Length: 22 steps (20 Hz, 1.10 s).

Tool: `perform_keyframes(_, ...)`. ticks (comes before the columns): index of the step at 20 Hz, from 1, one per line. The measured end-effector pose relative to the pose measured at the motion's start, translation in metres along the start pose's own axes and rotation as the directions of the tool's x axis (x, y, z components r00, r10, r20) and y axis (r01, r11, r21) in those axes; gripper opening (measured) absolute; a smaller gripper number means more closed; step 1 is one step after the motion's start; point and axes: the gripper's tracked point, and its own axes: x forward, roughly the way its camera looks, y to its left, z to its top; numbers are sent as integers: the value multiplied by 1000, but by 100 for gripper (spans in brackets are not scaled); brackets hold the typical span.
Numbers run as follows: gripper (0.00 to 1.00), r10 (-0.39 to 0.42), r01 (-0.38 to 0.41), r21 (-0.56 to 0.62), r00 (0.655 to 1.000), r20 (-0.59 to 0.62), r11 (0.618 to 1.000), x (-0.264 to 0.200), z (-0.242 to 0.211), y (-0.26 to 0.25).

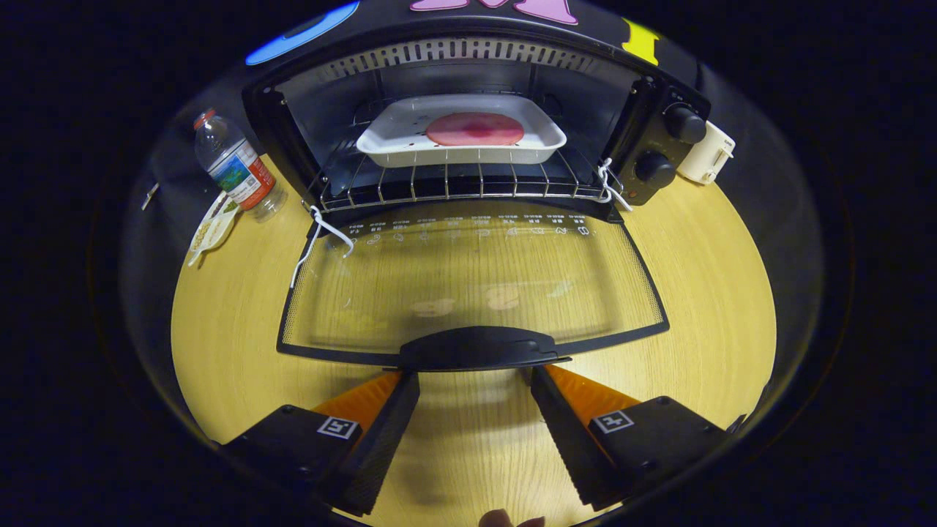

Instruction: Open the toaster oven, put the food inside, and close the toaster oven door.

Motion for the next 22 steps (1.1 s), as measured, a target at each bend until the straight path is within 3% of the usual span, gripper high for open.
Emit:
perform_keyframes(11, 100, 44, -46, 18, 992, 115, 999, -46, 21, -1)
perform_keyframes(22, 100, 22, -54, 92, 946, 324, 994, -110, 84, -13)
